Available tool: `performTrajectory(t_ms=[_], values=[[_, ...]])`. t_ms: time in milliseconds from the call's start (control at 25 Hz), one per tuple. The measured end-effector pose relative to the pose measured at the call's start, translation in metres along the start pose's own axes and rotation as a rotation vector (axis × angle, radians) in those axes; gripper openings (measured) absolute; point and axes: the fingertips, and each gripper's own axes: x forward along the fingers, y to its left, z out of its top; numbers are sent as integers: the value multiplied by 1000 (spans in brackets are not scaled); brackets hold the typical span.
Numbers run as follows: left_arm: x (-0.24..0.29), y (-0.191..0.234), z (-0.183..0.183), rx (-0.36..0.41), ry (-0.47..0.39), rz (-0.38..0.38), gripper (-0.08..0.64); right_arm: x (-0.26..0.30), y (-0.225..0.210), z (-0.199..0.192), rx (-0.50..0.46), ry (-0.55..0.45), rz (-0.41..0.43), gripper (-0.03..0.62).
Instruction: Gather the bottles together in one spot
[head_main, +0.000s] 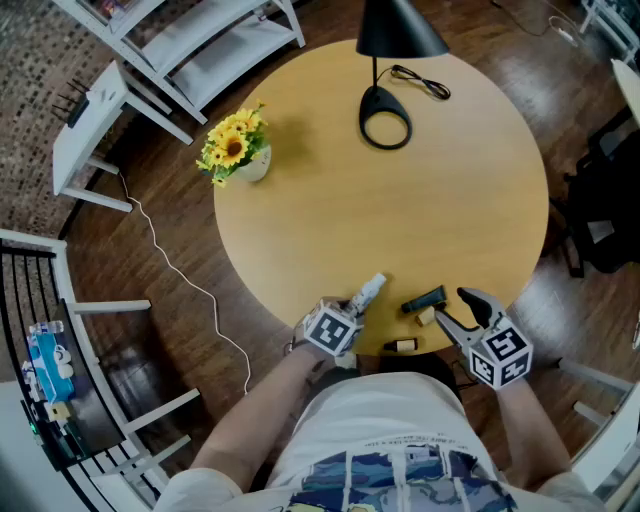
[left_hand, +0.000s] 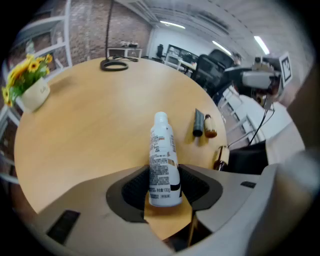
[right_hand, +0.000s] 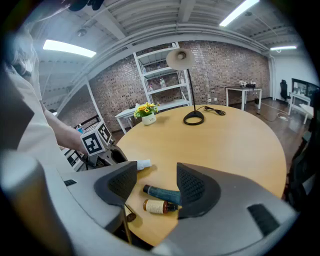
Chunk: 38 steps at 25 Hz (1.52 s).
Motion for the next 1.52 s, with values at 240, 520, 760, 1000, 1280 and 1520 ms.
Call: performTrajectory(t_ms=[240, 520, 760, 1000, 1280, 1520], values=[[-58, -42, 76, -246, -406, -381, 189, 28, -4, 51, 129, -116, 194, 271], [-119, -102, 126, -114, -635, -597, 189, 32, 39, 122, 318, -223, 642, 213], [-122, -98, 128, -91, -672, -561, 190, 34, 51, 131, 309, -170, 779, 121], [-123, -43, 131, -126, -650, -270, 195, 55, 39, 158, -61, -148, 639, 117], [-130, -15, 103, -241, -638, -177, 195, 148, -51, 211, -379, -188, 267, 117], [-127, -14, 81, -294, -617, -133, 195, 219, -96, 244, -432, -215, 118, 118]])
